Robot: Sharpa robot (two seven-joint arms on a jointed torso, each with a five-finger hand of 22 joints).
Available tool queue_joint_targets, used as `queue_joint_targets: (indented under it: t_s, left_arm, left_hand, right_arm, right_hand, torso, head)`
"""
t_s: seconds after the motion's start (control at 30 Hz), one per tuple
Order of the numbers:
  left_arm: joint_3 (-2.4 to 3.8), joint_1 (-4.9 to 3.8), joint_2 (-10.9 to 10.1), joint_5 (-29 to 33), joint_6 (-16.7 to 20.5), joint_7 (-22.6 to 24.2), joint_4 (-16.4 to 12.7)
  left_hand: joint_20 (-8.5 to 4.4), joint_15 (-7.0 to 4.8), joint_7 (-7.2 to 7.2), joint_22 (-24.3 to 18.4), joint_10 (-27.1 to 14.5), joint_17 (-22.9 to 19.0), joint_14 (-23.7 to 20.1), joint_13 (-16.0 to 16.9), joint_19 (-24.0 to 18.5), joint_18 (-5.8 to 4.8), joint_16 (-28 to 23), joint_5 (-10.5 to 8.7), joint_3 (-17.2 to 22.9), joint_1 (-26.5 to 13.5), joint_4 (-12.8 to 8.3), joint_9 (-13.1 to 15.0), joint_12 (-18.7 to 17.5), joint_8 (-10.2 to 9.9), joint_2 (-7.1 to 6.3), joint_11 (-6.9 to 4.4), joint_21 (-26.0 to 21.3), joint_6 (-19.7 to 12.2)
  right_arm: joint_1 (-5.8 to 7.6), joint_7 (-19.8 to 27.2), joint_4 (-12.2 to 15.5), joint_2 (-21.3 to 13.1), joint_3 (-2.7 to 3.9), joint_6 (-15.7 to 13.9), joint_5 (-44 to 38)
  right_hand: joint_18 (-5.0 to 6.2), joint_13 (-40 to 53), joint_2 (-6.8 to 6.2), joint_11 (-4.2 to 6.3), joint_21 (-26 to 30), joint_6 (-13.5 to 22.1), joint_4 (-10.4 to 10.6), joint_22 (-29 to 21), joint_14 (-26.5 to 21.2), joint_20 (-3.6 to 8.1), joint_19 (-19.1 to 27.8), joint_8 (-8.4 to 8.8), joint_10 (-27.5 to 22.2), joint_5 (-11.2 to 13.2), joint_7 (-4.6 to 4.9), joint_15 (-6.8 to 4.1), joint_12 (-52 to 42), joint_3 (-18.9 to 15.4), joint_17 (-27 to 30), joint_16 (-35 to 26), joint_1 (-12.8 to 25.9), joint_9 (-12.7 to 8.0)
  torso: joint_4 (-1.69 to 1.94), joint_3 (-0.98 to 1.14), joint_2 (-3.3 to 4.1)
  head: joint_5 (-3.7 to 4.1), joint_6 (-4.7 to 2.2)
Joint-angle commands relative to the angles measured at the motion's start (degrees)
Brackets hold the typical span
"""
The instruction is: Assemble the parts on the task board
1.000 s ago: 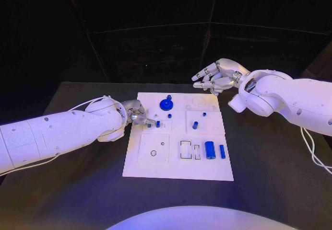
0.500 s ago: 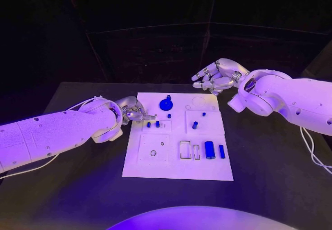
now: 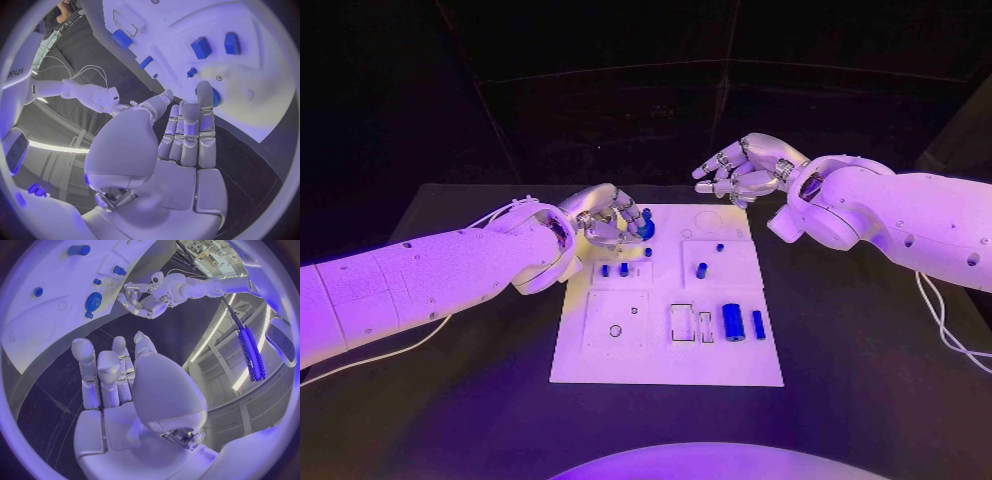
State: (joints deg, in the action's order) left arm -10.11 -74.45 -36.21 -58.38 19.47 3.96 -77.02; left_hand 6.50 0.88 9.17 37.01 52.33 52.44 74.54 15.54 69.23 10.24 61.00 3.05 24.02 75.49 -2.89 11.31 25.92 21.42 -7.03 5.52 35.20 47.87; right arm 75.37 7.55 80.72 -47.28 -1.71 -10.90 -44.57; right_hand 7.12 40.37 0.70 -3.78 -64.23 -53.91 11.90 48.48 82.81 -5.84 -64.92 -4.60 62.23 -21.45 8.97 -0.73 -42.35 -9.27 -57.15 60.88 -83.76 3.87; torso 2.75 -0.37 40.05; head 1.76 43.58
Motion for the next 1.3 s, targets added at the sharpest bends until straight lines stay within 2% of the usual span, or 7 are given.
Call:
queue_joint_targets:
  t_s: [0.03, 0.07, 0.17, 0.33, 0.7, 0.93, 1.3]
  left_arm:
    - [0.02, -0.21, 1.7, -9.7, -3.6, 2.9, 1.7]
    - [0.01, -0.24, 2.4, -11.3, -4.5, 2.2, 2.2]
    - [-0.02, -0.28, 4.2, -15.3, -6.8, -0.1, 3.7]
    - [-0.02, -0.30, 6.6, -19.4, -10.6, -4.0, 5.9]
    - [0.00, -0.22, 9.5, -22.7, -12.6, -7.1, 8.8]
    - [0.01, -0.12, 10.4, -23.1, -12.6, -7.6, 10.6]
    - [0.01, 0.16, 11.3, -23.2, -14.4, -6.5, 11.6]
  left_hand:
    - [-0.06, -0.12, -0.13, 0.7, -0.5, 5.6, 3.9, -2.1, 2.4, 0.21, 5.9, 0.11, -0.5, -1.0, 0.4, -1.3, -2.0, -1.6, -1.31, 0.11, 1.3, 1.0]
    - [-0.23, -0.16, -0.29, 1.8, -0.5, 7.8, 5.3, -3.0, 3.8, 0.14, 8.3, 0.06, -0.9, -1.1, 0.4, -1.9, -2.7, -2.4, -1.54, 0.15, 2.8, 1.3]
    - [-0.43, -0.34, -0.52, 10.2, 0.1, 14.1, 8.5, -5.0, 8.3, -1.47, 14.2, -0.07, -1.8, -1.2, 0.7, -3.2, -3.8, -4.1, -1.50, -0.24, 11.8, 2.5]
    - [-0.76, -0.75, -0.82, 15.3, 0.7, 16.9, 10.1, -6.6, 10.9, -2.39, 17.0, -0.03, -3.1, -1.2, 0.9, -4.3, -4.4, -5.6, -1.46, -0.38, 17.2, 3.6]
    - [-1.09, -1.07, -1.16, 17.7, 2.2, 17.4, 10.8, -8.0, 12.2, -2.80, 17.9, 0.00, -2.9, -0.3, 0.9, -5.0, -4.7, -6.5, -0.57, -0.65, 19.7, 5.6]
    - [-1.19, -1.12, -1.25, 18.5, 3.2, 17.4, 11.1, -9.0, 12.6, -2.96, 18.2, 0.00, -1.5, 0.5, 0.5, -5.4, -5.3, -7.0, 0.16, -0.68, 20.5, 6.7]
    - [-1.34, -1.28, -1.46, 19.9, 4.9, 17.2, 11.2, -10.1, 12.9, -3.19, 18.3, -0.02, -0.2, 0.4, 0.3, -5.9, -6.1, -7.6, 0.12, -0.90, 21.7, 8.1]
  right_arm:
    - [0.09, 0.5, 0.0, 0.1, 0.03, -0.1, 0.2]
    - [0.09, 0.5, 0.0, 0.2, 0.03, -0.1, 0.2]
    - [0.09, 0.5, 0.0, 0.3, 0.03, -0.1, 0.2]
    - [0.09, 0.4, 0.0, 0.5, 0.03, -0.1, 0.2]
    - [0.10, 0.4, 0.0, 0.7, 0.03, -0.2, 0.2]
    - [0.10, 0.4, 0.0, 0.7, 0.03, -0.1, 0.2]
    - [0.10, 0.5, 0.0, 0.8, 0.04, -0.1, 0.2]
  right_hand:
    - [1.16, -0.1, 0.47, 0.05, 0.2, 0.2, 0.4, 0.0, -0.2, 0.07, 0.3, -0.26, -0.2, -0.1, -0.11, 0.14, 0.4, 0.1, 0.0, -0.2, 0.2, 0.0]
    - [1.16, -0.1, 0.47, 0.05, 0.2, 0.2, 0.4, 0.0, -0.2, 0.07, 0.3, -0.26, -0.2, -0.1, -0.11, 0.14, 0.4, 0.1, 0.0, -0.2, 0.2, 0.0]
    - [1.16, -0.1, 0.47, 0.05, 0.2, 0.2, 0.4, 0.0, -0.2, 0.07, 0.3, -0.26, -0.2, -0.1, -0.11, 0.14, 0.4, 0.1, 0.0, -0.2, 0.2, 0.0]
    - [1.16, -0.1, 0.47, 0.05, 0.2, 0.2, 0.4, 0.0, -0.2, 0.07, 0.3, -0.26, -0.2, -0.1, -0.11, 0.14, 0.4, 0.1, 0.0, -0.2, 0.2, 0.0]
    - [1.16, -0.1, 0.47, 0.05, 0.2, 0.2, 0.4, 0.0, -0.2, 0.07, 0.3, -0.26, -0.2, -0.1, -0.11, 0.14, 0.4, 0.1, 0.0, -0.2, 0.2, 0.0]
    - [1.16, -0.1, 0.47, 0.05, 0.2, 0.2, 0.4, 0.0, -0.2, 0.07, 0.3, -0.26, -0.2, -0.1, -0.11, 0.14, 0.4, 0.1, 0.0, -0.2, 0.2, 0.0]
    - [1.14, -0.1, 0.49, 0.07, 0.1, 0.2, 0.4, 0.1, -0.2, 0.08, 0.2, -0.27, -0.2, -0.2, -0.12, 0.13, 0.4, 0.1, -0.1, -0.2, 0.0, 0.0]
  torso:
    - [0.03, 0.05, 0.03]
    - [0.05, 0.02, 0.03]
    - [-0.01, -0.01, 0.07]
    - [-0.07, 0.00, 0.01]
    - [0.02, 0.01, -0.03]
    - [0.06, -0.02, -0.08]
    - [0.10, -0.02, -0.05]
  head:
    - [0.19, -0.38]
    - [0.21, -0.37]
    - [0.19, -0.44]
    - [0.15, -0.33]
    - [0.38, -0.14]
    - [0.53, -0.03]
    - [0.68, 0.15]
